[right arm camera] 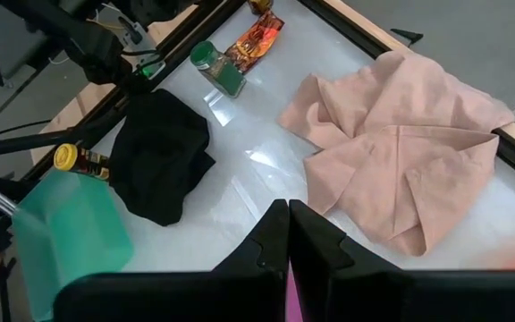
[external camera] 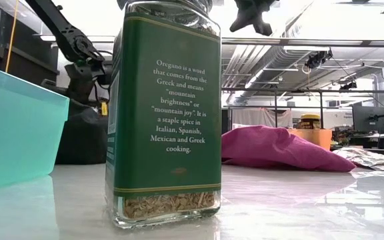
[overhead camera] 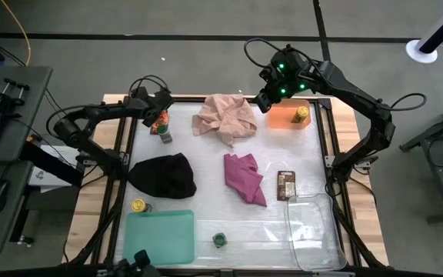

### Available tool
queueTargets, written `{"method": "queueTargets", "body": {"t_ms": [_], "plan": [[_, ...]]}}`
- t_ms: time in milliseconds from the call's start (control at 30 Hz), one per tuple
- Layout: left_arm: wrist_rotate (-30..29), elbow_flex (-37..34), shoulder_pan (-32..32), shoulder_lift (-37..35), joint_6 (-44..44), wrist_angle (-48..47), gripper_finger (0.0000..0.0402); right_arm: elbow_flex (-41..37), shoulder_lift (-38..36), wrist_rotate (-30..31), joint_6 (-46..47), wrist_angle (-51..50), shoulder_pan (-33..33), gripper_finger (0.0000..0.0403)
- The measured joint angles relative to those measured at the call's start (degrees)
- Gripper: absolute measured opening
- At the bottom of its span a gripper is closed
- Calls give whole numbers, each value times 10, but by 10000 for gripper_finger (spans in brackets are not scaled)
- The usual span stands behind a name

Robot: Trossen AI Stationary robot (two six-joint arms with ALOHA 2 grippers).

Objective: Sort spices by type
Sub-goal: Put the top yellow seasoning bottle into the orange bin

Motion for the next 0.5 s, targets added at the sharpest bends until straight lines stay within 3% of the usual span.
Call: {"method": "queueTargets", "body": {"t_ms": [500], "plan": [[65, 0, -89, 0, 83, 112, 0, 0, 0, 0, -2, 0, 0, 0]]}}
